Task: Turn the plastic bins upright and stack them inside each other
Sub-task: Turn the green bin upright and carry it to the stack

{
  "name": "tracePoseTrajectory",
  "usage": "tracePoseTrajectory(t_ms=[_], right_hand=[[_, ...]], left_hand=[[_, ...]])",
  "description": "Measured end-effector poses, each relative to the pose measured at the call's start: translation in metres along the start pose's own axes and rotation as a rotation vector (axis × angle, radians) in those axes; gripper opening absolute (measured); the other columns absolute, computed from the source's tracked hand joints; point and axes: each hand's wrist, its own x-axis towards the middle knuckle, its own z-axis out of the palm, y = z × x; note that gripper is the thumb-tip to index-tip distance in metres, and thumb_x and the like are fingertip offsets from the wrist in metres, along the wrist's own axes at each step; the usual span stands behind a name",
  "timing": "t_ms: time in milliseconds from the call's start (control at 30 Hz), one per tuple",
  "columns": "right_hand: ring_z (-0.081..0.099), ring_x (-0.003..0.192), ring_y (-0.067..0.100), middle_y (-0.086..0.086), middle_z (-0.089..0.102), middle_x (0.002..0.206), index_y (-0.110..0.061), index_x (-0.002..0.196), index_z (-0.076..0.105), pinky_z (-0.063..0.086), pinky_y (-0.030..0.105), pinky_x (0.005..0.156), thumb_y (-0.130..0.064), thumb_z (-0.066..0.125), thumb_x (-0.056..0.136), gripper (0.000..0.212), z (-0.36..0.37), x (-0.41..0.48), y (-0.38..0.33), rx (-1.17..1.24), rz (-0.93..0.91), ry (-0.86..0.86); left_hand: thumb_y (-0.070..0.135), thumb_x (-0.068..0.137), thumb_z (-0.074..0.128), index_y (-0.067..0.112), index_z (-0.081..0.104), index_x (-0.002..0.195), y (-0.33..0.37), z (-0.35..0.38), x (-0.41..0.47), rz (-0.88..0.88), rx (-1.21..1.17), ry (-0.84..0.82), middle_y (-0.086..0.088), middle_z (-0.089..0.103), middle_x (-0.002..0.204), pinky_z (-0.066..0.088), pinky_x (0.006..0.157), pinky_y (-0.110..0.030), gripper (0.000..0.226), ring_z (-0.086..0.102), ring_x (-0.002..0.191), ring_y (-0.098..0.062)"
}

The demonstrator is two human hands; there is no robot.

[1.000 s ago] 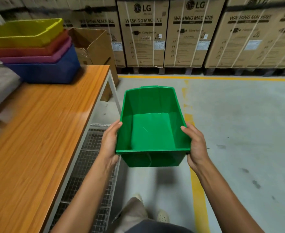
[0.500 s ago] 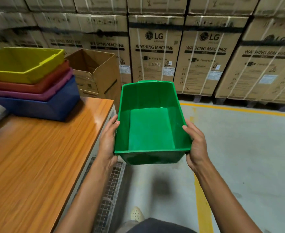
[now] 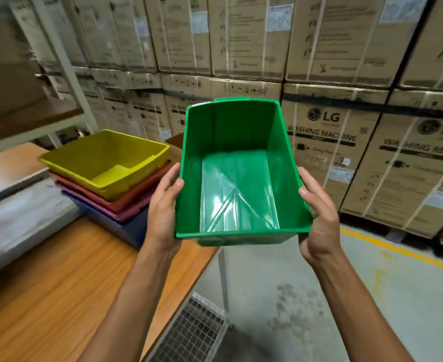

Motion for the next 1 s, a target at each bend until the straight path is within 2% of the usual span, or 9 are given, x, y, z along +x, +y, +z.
tracePoseTrajectory(t_ms=[167, 267, 367, 467, 600, 700, 800, 867, 1000], right_hand=[[0.069, 0.109, 0.009, -0.009, 0.074, 0.116, -0.009, 0.138, 0.054, 0.055, 0.019, 0.081, -0.005, 0.045, 0.092, 0.047, 0.027, 0.071, 0.010, 0.054, 0.046, -0.210], [0.071, 0.102, 0.007, -0.011, 0.076, 0.109, -0.007, 0.140, 0.051, 0.056, 0.018, 0.076, -0.002, 0.043, 0.094, 0.048, 0.043, 0.110, 0.013, 0.101, 0.106, -0.355], [0.072, 0.102, 0.007, -0.013, 0.076, 0.109, -0.007, 0.141, 0.049, 0.056, 0.018, 0.075, -0.011, 0.050, 0.085, 0.057, 0.061, 0.145, 0.010, 0.117, 0.132, -0.504], [0.073, 0.097, 0.006, -0.014, 0.077, 0.104, -0.006, 0.141, 0.049, 0.056, 0.017, 0.073, -0.004, 0.045, 0.094, 0.047, 0.083, 0.172, 0.003, 0.160, 0.157, -0.613], [0.073, 0.099, 0.008, -0.015, 0.077, 0.103, -0.007, 0.145, 0.045, 0.057, 0.020, 0.074, -0.002, 0.042, 0.096, 0.050, 0.120, 0.197, 0.001, 0.186, 0.191, -0.753], [0.074, 0.088, 0.004, -0.018, 0.077, 0.092, -0.005, 0.145, 0.043, 0.056, 0.017, 0.068, 0.000, 0.042, 0.096, 0.049, 0.153, 0.212, 0.005, 0.215, 0.195, -0.855], [0.074, 0.084, 0.004, -0.017, 0.078, 0.089, -0.008, 0.137, 0.050, 0.057, 0.018, 0.068, -0.006, 0.053, 0.089, 0.048, 0.188, 0.222, 0.008, 0.214, 0.215, -0.924], [0.074, 0.084, 0.006, -0.015, 0.078, 0.089, -0.014, 0.120, 0.060, 0.058, 0.020, 0.069, -0.005, 0.050, 0.092, 0.031, 0.209, 0.232, 0.019, 0.206, 0.223, -0.958], [0.074, 0.088, 0.005, -0.017, 0.077, 0.091, -0.023, 0.112, 0.062, 0.059, 0.022, 0.073, -0.004, 0.043, 0.097, 0.031, 0.248, 0.249, 0.037, 0.156, 0.244, -0.990]], left_hand=[[0.008, 0.100, 0.048, 0.014, 0.052, 0.141, 0.018, 0.004, 0.028, 0.174, 0.044, 0.167, -0.006, 0.065, 0.135, 0.053, 0.101, -0.036, 0.041, 0.063, 0.122, -0.025], [0.010, 0.100, 0.048, 0.019, 0.053, 0.141, 0.028, 0.006, 0.036, 0.260, 0.071, 0.276, -0.002, 0.067, 0.133, 0.055, 0.097, -0.034, 0.042, 0.062, 0.123, -0.026], [0.011, 0.100, 0.048, 0.021, 0.053, 0.140, 0.039, 0.011, 0.042, 0.346, 0.091, 0.356, -0.005, 0.064, 0.136, 0.055, 0.097, -0.036, 0.042, 0.060, 0.125, -0.029], [0.010, 0.100, 0.047, 0.016, 0.053, 0.141, 0.055, 0.021, 0.046, 0.439, 0.084, 0.412, -0.009, 0.065, 0.135, 0.057, 0.091, -0.035, 0.042, 0.061, 0.120, -0.029], [0.007, 0.099, 0.046, 0.017, 0.060, 0.132, 0.083, 0.028, 0.052, 0.552, 0.124, 0.508, -0.011, 0.063, 0.136, 0.056, 0.091, -0.035, 0.037, 0.060, 0.120, -0.031], [0.008, 0.099, 0.047, 0.016, 0.058, 0.134, 0.104, 0.023, 0.061, 0.599, 0.161, 0.576, -0.010, 0.064, 0.135, 0.058, 0.087, -0.032, 0.038, 0.064, 0.116, -0.028], [0.010, 0.100, 0.048, 0.018, 0.057, 0.135, 0.121, 0.010, 0.074, 0.627, 0.206, 0.641, -0.010, 0.063, 0.136, 0.058, 0.086, -0.034, 0.037, 0.065, 0.117, -0.028], [0.012, 0.100, 0.050, 0.019, 0.057, 0.136, 0.129, -0.002, 0.084, 0.639, 0.234, 0.674, -0.008, 0.063, 0.136, 0.058, 0.089, -0.037, 0.037, 0.064, 0.119, -0.029], [0.011, 0.099, 0.050, 0.017, 0.059, 0.134, 0.137, -0.023, 0.106, 0.606, 0.201, 0.730, -0.011, 0.066, 0.130, 0.056, 0.092, -0.042, 0.036, 0.068, 0.110, -0.026]])
